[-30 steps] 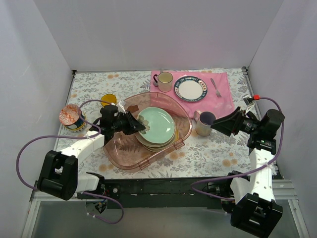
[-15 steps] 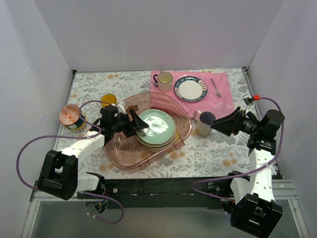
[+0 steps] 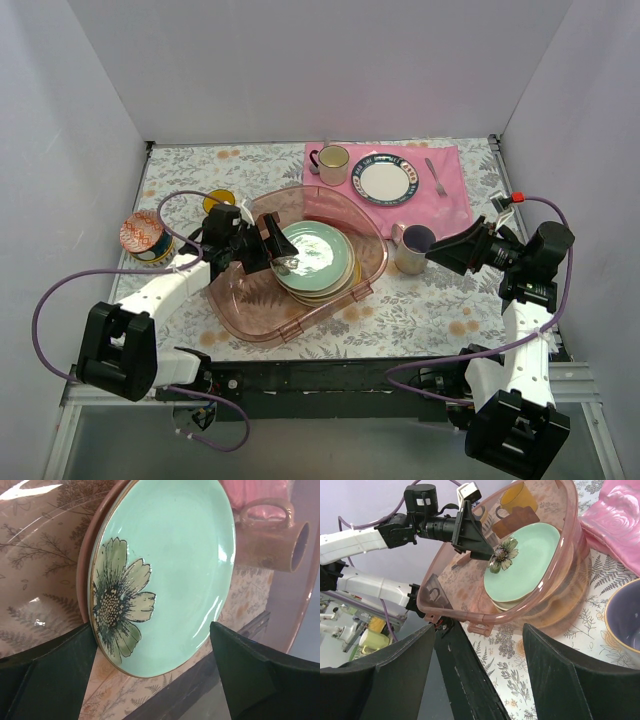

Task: Place the mixed dishes into the plastic bin
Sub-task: Place the plate in the plastic bin.

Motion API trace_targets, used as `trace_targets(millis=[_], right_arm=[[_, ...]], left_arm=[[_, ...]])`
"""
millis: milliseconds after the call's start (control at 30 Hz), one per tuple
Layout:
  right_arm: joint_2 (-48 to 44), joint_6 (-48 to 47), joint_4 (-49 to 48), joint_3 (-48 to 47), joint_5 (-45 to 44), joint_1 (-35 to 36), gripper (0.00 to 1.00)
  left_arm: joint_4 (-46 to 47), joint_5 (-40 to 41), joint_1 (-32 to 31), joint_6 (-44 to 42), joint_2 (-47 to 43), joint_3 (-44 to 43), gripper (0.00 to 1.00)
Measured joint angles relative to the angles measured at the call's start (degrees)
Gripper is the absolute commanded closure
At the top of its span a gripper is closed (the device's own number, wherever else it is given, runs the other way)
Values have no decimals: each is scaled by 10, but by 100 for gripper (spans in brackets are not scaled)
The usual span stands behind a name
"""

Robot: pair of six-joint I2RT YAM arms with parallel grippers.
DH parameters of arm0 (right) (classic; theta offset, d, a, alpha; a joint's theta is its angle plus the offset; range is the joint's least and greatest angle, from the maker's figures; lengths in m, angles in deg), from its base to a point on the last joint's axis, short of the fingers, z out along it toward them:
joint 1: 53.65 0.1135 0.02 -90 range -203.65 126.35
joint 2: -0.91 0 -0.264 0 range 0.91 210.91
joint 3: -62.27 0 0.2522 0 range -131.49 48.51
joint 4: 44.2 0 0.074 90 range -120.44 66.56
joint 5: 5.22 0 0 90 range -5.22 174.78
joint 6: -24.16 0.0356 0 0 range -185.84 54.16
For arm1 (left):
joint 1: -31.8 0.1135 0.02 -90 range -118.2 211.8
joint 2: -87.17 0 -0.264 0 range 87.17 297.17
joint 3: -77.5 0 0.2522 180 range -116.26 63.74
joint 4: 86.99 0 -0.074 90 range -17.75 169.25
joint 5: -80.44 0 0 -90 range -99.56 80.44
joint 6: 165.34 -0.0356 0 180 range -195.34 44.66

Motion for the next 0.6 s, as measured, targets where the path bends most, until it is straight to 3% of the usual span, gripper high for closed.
trace_targets(millis=[600], right_arm=[[2,3,-20,0,1,-3,21]], left_arm=[[-101,81,-3,-69,5,-66,7]])
